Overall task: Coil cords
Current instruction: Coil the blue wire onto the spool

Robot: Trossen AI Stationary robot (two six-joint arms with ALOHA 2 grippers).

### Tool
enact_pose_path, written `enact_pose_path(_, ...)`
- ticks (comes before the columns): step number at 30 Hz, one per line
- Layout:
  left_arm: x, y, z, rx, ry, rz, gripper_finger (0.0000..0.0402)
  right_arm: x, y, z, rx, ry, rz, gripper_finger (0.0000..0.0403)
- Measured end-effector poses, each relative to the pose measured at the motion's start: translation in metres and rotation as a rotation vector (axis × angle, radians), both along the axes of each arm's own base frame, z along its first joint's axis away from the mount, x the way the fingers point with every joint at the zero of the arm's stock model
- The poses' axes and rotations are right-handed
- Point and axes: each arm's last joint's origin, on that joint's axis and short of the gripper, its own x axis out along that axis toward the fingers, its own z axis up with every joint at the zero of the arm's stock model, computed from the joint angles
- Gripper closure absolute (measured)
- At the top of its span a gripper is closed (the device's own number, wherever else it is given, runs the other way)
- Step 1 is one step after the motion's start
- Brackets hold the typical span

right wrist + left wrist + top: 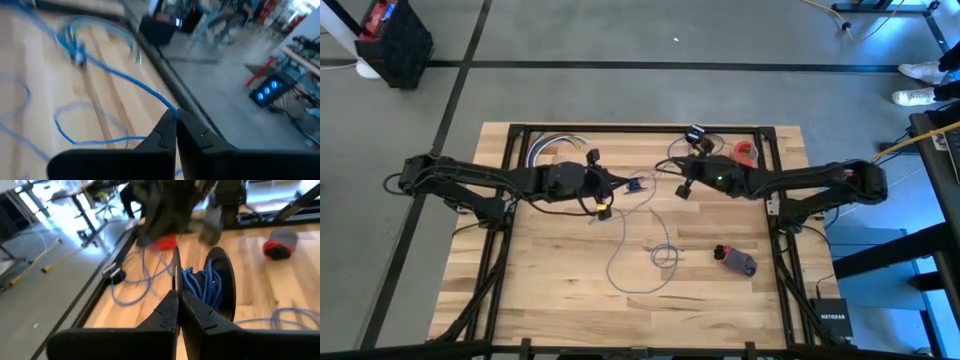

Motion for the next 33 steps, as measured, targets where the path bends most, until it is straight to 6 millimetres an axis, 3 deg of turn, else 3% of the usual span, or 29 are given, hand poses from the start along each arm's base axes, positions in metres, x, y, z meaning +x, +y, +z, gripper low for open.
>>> enact_pose_path(8, 0.002, 0.018, -0.006, -0.010, -0.001, 0.170, 0.0401, -0.008, 0.021, 0.031, 0.136, -0.243, 0.184, 0.0398)
enact_pose_path(23, 0.036, 0.038, -0.026, 0.059, 0.011, 0.308, 0.0401, 0.020, 0.031, 0.024, 0.310, -0.431, 0.426, 0.0396)
enact_pose_path(33, 0.058, 0.036, -0.030, 0.102, 0.042, 0.281, 0.0401, 0.054, 0.029, 0.011, 0.357, -0.365, 0.462, 0.0396)
